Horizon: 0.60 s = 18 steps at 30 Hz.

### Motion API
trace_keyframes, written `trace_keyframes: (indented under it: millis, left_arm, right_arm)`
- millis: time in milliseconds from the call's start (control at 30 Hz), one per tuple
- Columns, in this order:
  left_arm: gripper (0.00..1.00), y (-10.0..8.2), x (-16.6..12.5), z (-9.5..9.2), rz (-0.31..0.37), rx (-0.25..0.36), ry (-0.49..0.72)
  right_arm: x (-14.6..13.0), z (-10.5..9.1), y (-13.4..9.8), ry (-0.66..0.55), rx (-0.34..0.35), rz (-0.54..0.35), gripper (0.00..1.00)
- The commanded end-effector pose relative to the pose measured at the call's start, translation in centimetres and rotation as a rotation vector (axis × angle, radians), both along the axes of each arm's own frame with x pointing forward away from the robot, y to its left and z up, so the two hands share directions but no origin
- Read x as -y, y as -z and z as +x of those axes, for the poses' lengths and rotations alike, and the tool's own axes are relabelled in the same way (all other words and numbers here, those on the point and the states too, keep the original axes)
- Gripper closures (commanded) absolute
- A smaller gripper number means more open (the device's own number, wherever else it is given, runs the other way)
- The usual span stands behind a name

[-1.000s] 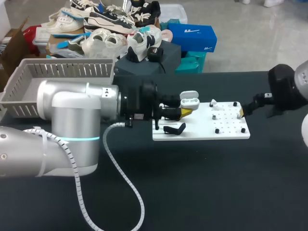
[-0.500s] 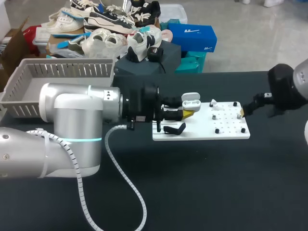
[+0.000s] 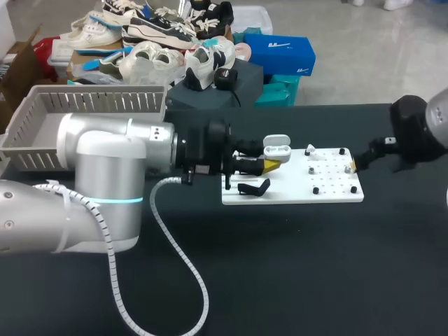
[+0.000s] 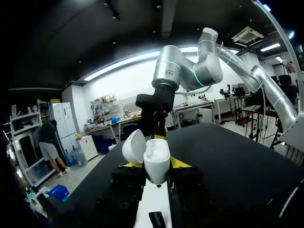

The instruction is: Pick up each earbud case from the left stands, insert the matching earbuds, close the lid, and place the case in the box.

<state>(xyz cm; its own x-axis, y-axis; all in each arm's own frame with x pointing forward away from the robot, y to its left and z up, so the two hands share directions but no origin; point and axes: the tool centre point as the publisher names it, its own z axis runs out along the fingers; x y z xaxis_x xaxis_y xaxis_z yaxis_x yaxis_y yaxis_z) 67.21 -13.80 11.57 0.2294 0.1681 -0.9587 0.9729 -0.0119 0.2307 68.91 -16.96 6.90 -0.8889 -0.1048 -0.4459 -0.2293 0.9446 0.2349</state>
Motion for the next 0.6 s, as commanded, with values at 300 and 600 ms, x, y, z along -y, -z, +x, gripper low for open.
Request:
trace_keyframes:
  millis: [300, 600]
  left_arm:
    - [1.00, 0.1, 0.0, 0.2, 0.001, -0.001, 0.006]
    - [1.00, 0.1, 0.0, 0.2, 0.001, -0.001, 0.006]
  right_arm:
    - [1.1, 2.5, 1.2, -0.050, 0.045, -0.211, 0.00]
    - [1.0, 4.5, 2.0, -0.140, 0.020, -0.255, 0.00]
